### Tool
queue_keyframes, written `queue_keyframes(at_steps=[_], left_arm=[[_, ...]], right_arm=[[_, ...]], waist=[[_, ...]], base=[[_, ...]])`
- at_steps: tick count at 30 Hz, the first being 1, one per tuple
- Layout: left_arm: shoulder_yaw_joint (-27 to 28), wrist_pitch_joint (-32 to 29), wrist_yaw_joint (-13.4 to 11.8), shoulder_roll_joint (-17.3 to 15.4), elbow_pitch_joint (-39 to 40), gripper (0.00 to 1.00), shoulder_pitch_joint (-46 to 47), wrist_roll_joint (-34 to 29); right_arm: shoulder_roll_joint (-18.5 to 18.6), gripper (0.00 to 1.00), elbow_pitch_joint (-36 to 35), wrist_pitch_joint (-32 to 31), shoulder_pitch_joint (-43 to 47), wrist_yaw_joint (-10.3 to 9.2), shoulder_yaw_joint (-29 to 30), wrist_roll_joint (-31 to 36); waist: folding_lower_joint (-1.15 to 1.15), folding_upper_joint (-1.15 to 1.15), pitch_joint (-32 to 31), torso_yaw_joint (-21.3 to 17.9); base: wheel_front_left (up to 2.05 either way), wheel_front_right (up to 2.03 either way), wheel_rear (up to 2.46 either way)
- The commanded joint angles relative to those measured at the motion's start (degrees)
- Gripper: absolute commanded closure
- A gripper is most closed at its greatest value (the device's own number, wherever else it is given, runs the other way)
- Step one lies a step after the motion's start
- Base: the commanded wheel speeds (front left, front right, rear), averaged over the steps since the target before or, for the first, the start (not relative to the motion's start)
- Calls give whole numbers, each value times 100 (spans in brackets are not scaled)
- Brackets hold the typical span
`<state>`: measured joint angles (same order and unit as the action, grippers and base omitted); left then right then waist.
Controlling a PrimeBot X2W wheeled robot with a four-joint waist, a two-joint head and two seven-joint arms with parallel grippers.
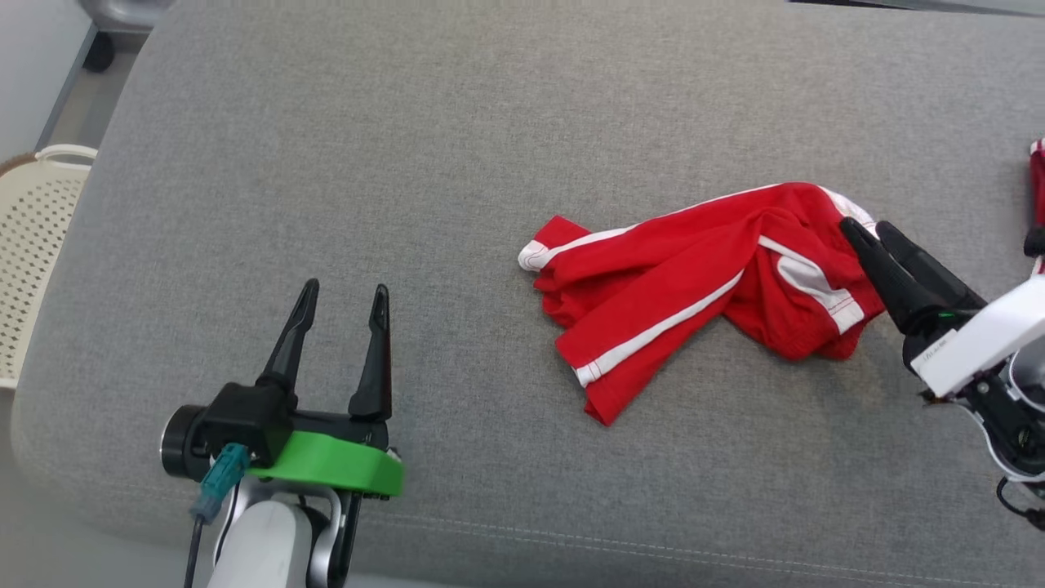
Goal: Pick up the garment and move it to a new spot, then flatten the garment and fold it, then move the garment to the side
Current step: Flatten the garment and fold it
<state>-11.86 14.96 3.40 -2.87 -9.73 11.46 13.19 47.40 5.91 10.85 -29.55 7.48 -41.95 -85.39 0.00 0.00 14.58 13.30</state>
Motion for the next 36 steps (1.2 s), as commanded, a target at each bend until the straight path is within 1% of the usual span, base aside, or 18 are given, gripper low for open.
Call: queue_keyframes(at_steps=[1, 3, 5, 9, 14, 15, 16, 18, 19, 22, 28, 36], left_arm=[[85, 17, 19, -55, -11, 0, -121, -61], [202, 17, 20, -91, 4, 0, -188, -117], [355, 17, 3, -131, 62, 0, -308, -166], [510, 17, -61, -161, 144, 0, -458, -250], [691, 17, -135, -203, 252, 0, -732, -286], [730, 17, -149, -219, 274, 0, -800, -275], [730, 17, -149, -219, 274, 0, -800, -275], [775, 17, -153, -229, 316, 0, -909, -270], [805, 17, -160, -231, 332, 0, -974, -267], [870, 17, -177, -243, 353, 0, -1164, -256], [943, 17, -193, -241, 367, 0, -1510, -217], [917, 17, -145, -250, 540, 0, -1895, -315]], right_arm=[[-54, 0, -9, 198, 191, 2, 5, 154], [-153, 0, 17, 367, 367, 2, 66, 385], [-392, 0, 114, 439, 644, 1, 380, 876], [-1024, 0, 122, 441, 1234, 2, 1277, 1921], [-1882, 0, -171, 442, 2054, 2, 2236, 3217], [-1992, 0, -219, 442, 2223, 1, 2368, 3523], [-1992, 0, -219, 442, 2223, 1, 2368, 3523], [-2345, 0, -372, 443, 2516, 2, 2659, 3886], [-2438, 0, -432, 442, 2644, 1, 2754, 4147], [-2812, 0, -571, 444, 2983, 1, 3032, 4615], [-3231, 0, -680, 444, 3512, 1, 3267, 5298], [-3586, 0, -734, 444, 3903, 1, 3524, 5989]], waist=[[0, 0, -264, -241], [0, 0, -367, -334], [0, 0, -493, -454], [0, 0, -638, -573], [0, 0, -846, -693], [0, 0, -878, -717], [0, 0, -878, -717], [0, 0, -951, -752], [0, 0, -987, -768], [0, 0, -1100, -814], [0, 0, -1357, -843], [0, 0, -1547, -826]], base=[[0, 0, 0], [0, 0, 0], [0, 0, 0], [0, 0, 0], [0, 0, 0], [0, 0, 0], [0, 0, 0], [0, 0, 0], [0, 0, 0], [0, 0, 0], [0, 0, 0], [0, 0, 0]])
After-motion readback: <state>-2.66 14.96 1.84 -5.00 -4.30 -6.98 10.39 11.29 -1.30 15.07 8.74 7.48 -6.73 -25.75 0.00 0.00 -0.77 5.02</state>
